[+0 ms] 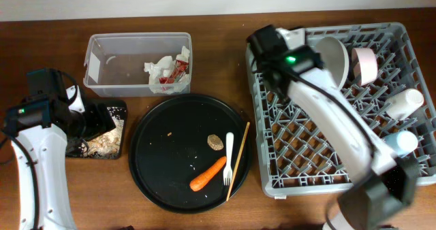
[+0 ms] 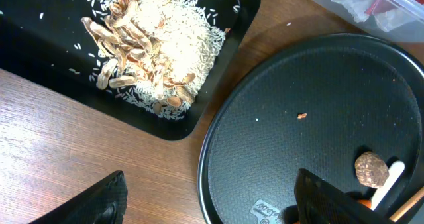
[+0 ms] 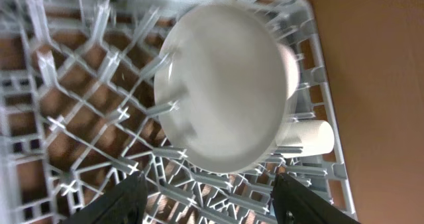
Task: Sort waste into correct bins and load items into the dishwasher rack
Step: 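Grasp the grey plate with the right gripper and carry it into the rack, then stand the plate upright in the rack's back row and release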
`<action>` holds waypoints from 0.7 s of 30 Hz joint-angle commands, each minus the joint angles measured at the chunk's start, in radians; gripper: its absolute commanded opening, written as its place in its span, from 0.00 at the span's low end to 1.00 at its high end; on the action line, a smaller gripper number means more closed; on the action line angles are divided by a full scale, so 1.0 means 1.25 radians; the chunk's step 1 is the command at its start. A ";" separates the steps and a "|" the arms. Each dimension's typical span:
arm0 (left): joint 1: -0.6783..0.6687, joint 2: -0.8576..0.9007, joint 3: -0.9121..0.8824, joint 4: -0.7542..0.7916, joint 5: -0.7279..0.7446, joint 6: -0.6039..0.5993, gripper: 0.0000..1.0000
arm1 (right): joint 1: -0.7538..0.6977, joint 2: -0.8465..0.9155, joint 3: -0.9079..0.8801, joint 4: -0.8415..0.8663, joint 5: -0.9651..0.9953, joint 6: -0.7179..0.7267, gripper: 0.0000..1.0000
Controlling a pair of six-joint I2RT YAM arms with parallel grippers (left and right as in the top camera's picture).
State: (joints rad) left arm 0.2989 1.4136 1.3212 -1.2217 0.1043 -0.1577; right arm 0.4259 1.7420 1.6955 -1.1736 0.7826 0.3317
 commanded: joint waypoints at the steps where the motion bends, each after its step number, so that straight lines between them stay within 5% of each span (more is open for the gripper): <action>1: 0.003 -0.003 0.004 0.000 0.009 0.010 0.80 | -0.022 -0.116 -0.001 -0.001 -0.024 0.017 0.67; 2: 0.003 -0.003 0.004 0.000 0.009 0.010 0.80 | -0.073 -0.134 -0.001 0.002 -0.062 0.017 0.19; 3: 0.003 -0.003 0.004 -0.002 0.009 0.010 0.81 | -0.150 -0.136 -0.001 0.009 -0.130 0.017 0.04; 6: 0.003 -0.003 0.003 -0.002 0.009 0.010 0.80 | -0.431 -0.113 -0.001 0.103 -0.500 -0.102 0.04; 9: 0.003 -0.003 0.003 -0.002 0.009 0.010 0.80 | -0.579 -0.039 -0.001 0.115 -0.647 -0.143 0.04; 15: 0.003 -0.003 0.002 -0.002 0.009 0.010 0.80 | -0.540 0.087 -0.001 0.084 -1.023 -0.432 0.04; 17: 0.003 -0.003 0.002 -0.002 0.009 0.010 0.81 | -0.493 0.086 -0.001 0.052 -1.048 -0.519 0.04; 21: 0.003 -0.003 0.002 -0.002 0.009 0.010 0.80 | -0.474 0.080 0.005 0.047 -0.950 -0.480 0.04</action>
State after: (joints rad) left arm 0.2989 1.4136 1.3209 -1.2232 0.1047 -0.1574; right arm -0.1562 1.8469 1.6939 -1.1072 -0.4904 -0.2924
